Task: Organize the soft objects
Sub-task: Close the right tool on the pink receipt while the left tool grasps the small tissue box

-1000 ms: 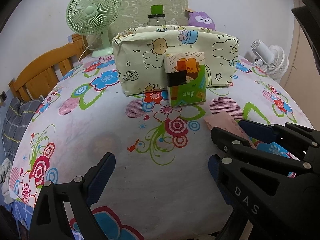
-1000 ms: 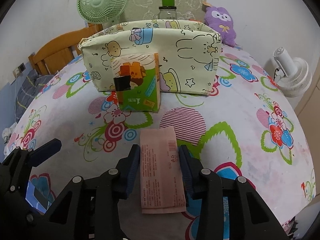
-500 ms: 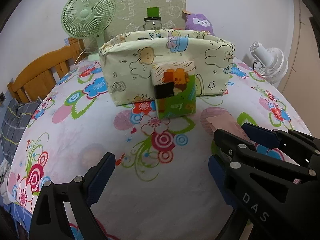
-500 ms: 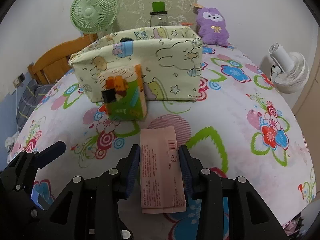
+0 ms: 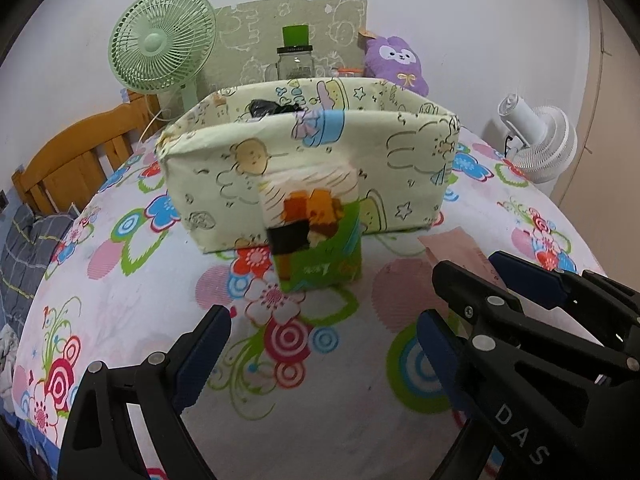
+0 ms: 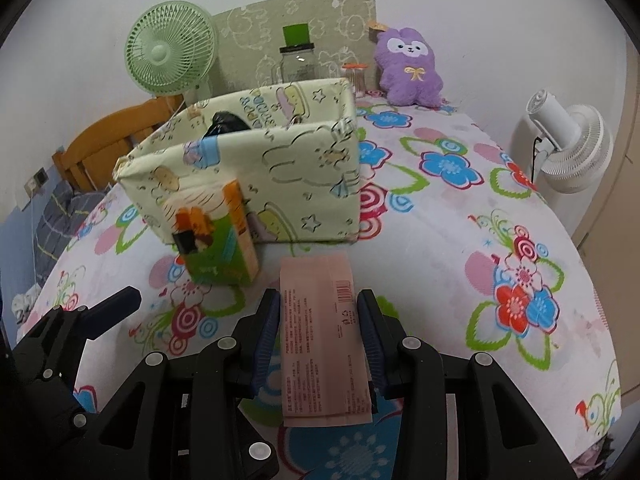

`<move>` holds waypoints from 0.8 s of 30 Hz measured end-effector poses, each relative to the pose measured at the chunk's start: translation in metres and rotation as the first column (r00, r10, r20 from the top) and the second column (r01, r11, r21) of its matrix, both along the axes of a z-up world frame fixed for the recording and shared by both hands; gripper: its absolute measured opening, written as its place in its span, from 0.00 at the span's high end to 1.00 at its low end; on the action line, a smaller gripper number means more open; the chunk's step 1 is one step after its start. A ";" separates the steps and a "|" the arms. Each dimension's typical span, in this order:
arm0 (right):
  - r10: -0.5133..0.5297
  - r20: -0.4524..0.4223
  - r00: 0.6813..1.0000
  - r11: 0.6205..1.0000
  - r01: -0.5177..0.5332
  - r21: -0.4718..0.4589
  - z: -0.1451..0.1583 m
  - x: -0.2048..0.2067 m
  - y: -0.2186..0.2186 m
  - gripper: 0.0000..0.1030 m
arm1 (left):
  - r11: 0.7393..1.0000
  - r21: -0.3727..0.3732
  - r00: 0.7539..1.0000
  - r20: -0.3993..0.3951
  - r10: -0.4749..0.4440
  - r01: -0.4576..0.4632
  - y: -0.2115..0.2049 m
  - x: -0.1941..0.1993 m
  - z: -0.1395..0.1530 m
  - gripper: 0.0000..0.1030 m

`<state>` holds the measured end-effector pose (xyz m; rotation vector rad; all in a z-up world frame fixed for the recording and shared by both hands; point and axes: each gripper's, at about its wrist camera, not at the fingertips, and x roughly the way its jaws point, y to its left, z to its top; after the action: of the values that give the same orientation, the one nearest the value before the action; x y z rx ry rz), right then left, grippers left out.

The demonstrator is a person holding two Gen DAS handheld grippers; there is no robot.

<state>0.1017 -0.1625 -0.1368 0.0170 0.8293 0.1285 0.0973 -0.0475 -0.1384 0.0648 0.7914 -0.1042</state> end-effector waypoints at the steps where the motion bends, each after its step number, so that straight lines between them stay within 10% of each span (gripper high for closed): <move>1: -0.001 0.003 1.000 1.000 0.001 0.001 0.001 0.001 -0.001 0.58 | 1.000 -0.001 1.000 0.003 0.001 -0.001 -0.002 0.002 0.001 0.08; 24: -0.056 0.044 0.997 0.998 0.055 0.031 0.013 0.037 -0.026 0.58 | 0.997 0.031 0.997 0.034 0.066 -0.067 -0.016 0.049 0.008 0.08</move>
<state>0.1388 -0.1881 -0.1242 0.0649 0.7817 0.0883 0.1462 -0.0636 -0.1303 0.0705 0.7619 -0.0277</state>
